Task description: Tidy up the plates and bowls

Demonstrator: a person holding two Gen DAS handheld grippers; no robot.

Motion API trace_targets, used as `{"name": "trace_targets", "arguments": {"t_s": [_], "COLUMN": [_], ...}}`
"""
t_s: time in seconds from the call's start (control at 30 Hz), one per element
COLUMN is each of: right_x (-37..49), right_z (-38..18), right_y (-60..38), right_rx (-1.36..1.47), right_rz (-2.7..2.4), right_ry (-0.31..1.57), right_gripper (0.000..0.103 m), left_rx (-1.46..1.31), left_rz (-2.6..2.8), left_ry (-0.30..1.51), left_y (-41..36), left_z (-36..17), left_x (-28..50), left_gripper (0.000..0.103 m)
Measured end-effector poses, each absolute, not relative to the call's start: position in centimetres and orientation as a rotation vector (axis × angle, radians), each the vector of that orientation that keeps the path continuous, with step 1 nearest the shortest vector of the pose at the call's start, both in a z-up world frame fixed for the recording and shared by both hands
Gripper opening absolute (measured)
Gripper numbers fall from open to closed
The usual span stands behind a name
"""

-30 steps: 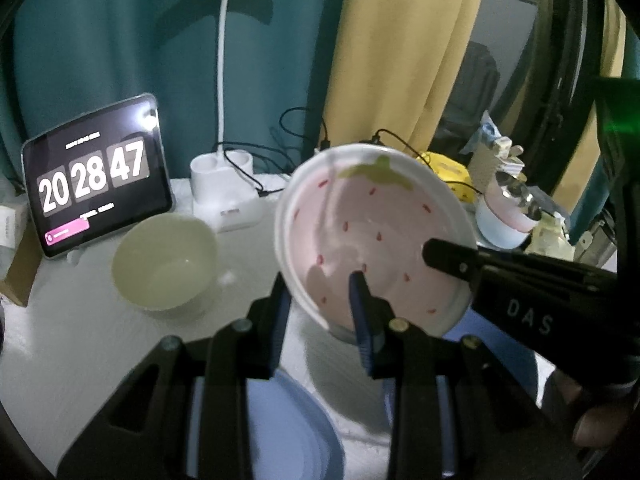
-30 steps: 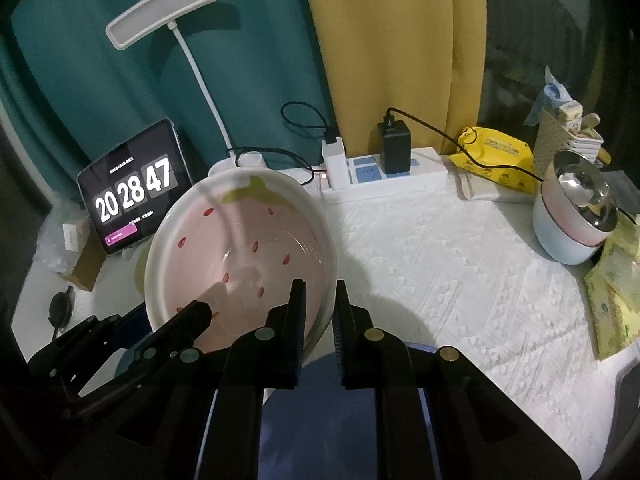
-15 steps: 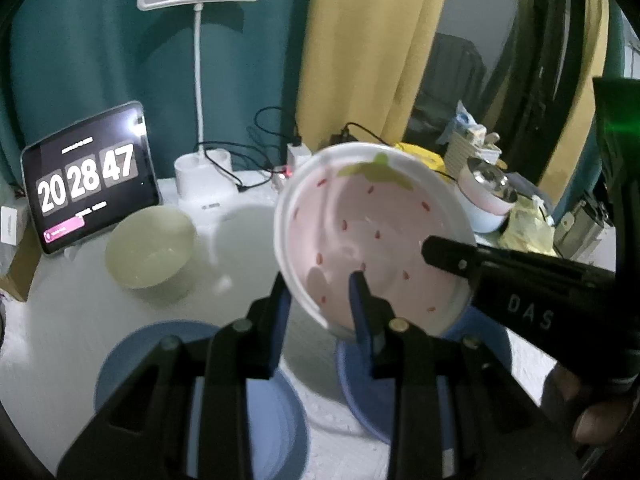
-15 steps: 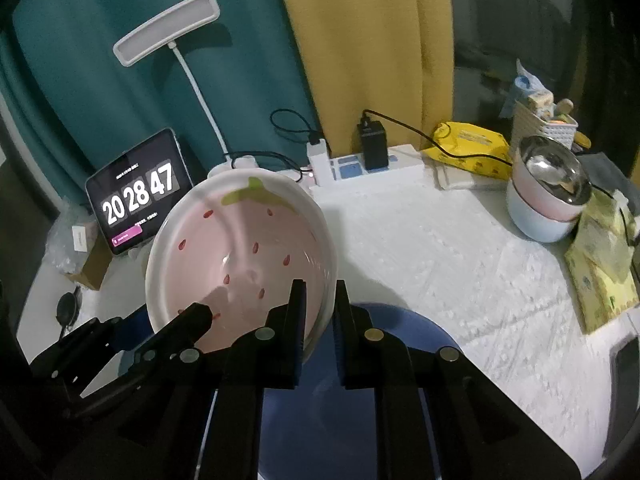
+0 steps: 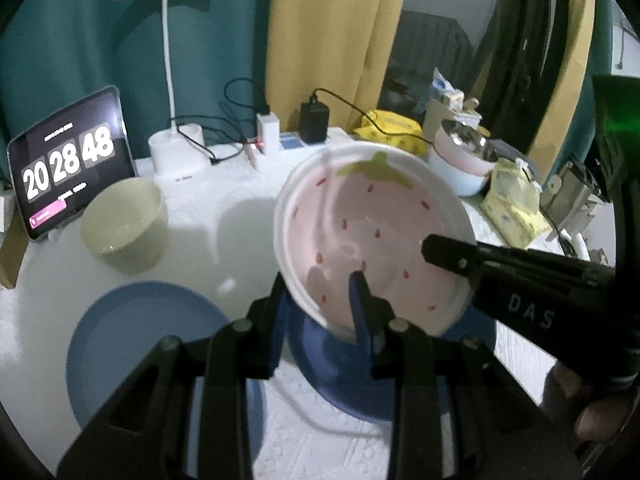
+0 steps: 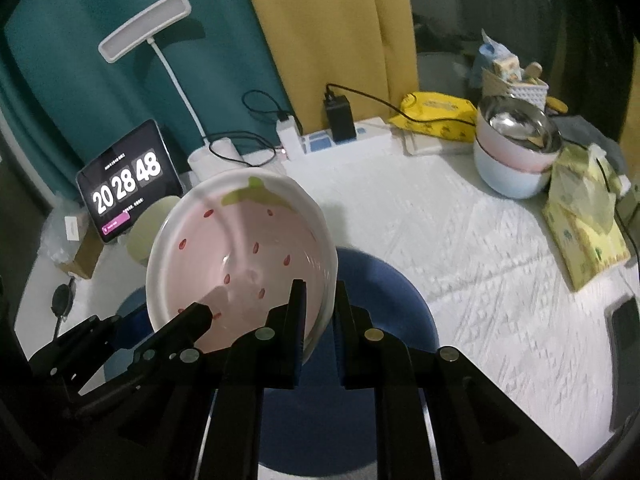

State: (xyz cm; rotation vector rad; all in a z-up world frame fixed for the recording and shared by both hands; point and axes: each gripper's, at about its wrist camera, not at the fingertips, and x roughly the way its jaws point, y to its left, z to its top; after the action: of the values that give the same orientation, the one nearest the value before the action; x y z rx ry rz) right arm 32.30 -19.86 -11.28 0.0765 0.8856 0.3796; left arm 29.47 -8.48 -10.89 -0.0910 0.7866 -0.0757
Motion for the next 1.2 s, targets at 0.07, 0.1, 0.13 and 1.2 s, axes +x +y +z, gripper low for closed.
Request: {"name": "trace_targets", "arguments": {"t_s": [0.07, 0.1, 0.13, 1.2], "right_x": [32.0, 31.9, 31.7, 31.5], "right_z": [-11.7, -11.9, -12.2, -15.1], "right_y": [-20.3, -20.5, -20.7, -21.4], "right_rx": [0.078, 0.080, 0.082, -0.027], "right_rz": [0.375, 0.373, 0.369, 0.322], "right_ry": [0.893, 0.897, 0.902, 0.962], "right_gripper": [0.013, 0.013, 0.013, 0.020], "left_rx": [-0.084, -0.080, -0.076, 0.066], "left_rz": [-0.080, -0.083, -0.085, -0.073], "left_ry": [0.799, 0.807, 0.813, 0.870], "left_y": [-8.9, -9.2, -9.4, -11.4], "left_z": [-11.4, -11.7, -11.9, -14.2], "left_x": [29.3, 29.1, 29.1, 28.6], "left_gripper": [0.030, 0.030, 0.030, 0.033]}}
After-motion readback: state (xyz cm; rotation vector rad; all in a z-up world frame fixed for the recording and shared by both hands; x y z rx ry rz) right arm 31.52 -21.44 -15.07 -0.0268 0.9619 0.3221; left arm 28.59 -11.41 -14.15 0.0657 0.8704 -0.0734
